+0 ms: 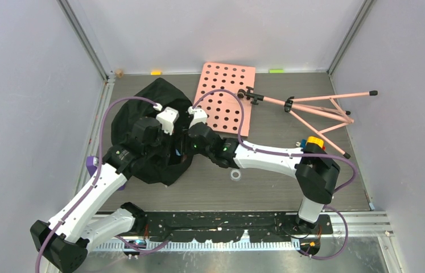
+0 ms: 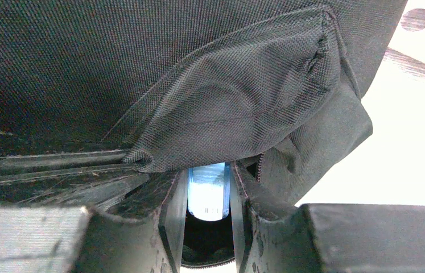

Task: Pack the student bag
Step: Place the stationery in the student bag, then pick up the stationery from the center of the board.

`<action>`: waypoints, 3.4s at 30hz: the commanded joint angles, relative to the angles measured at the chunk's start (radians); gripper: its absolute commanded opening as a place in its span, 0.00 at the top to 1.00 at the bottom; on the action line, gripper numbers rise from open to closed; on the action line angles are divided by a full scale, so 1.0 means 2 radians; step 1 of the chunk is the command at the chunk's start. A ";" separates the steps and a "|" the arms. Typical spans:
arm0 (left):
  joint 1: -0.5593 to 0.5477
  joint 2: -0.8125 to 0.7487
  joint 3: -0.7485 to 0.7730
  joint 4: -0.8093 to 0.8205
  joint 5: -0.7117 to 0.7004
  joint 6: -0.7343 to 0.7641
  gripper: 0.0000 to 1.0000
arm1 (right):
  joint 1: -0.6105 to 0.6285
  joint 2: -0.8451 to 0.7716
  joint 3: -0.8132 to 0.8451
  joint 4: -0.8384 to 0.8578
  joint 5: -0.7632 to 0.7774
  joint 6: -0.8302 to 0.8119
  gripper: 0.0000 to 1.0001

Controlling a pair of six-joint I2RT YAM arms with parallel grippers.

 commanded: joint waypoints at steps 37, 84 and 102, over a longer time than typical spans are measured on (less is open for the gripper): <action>0.000 -0.008 0.002 0.013 -0.017 0.001 1.00 | -0.021 -0.206 -0.105 -0.200 0.111 -0.049 0.38; 0.000 -0.004 0.002 0.011 -0.026 0.004 1.00 | -0.114 -0.070 -0.183 -0.266 -0.009 0.011 0.76; 0.000 -0.013 0.003 0.012 -0.021 0.003 1.00 | -0.104 -0.138 -0.088 -0.337 0.007 -0.001 0.90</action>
